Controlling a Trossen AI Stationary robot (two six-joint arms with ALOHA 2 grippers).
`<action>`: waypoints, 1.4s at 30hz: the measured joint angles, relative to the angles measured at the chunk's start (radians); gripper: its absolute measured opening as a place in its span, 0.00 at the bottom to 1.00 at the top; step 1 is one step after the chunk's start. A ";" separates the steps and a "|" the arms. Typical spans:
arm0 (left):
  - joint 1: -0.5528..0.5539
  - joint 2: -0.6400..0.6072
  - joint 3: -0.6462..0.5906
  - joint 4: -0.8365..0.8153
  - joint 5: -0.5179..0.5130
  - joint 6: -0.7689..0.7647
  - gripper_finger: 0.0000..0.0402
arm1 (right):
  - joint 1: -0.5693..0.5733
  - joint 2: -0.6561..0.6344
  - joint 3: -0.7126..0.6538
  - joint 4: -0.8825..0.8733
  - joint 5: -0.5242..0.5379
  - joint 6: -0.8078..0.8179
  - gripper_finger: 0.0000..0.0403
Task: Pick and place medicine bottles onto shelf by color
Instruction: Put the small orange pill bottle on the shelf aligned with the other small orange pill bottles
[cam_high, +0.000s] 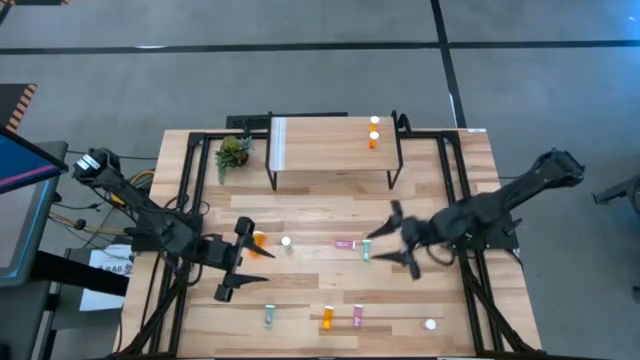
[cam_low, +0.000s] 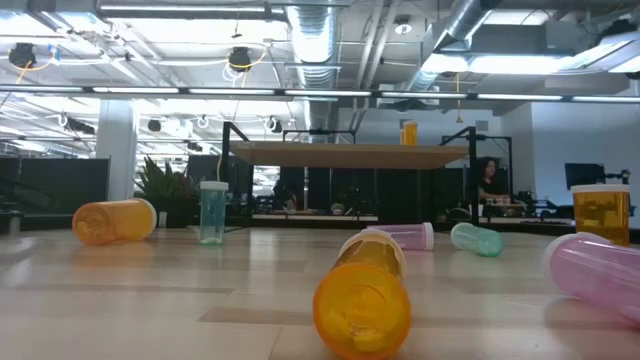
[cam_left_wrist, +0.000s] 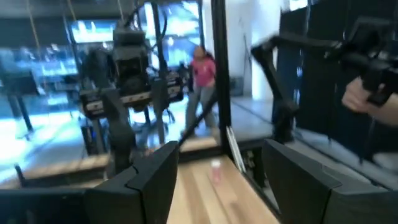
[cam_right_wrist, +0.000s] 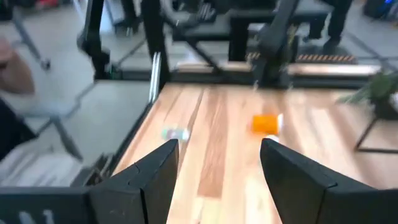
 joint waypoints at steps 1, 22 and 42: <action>0.004 0.000 0.000 -0.034 0.000 -0.024 0.55 | 0.010 0.040 0.003 0.020 0.000 0.000 0.62; 0.021 0.053 0.000 -0.186 -0.046 -0.134 0.55 | 0.015 0.719 0.226 0.106 -0.202 -0.070 0.62; 0.022 0.097 0.000 -0.175 -0.042 -0.160 0.55 | 0.018 0.970 0.492 -0.169 -0.320 -0.284 0.62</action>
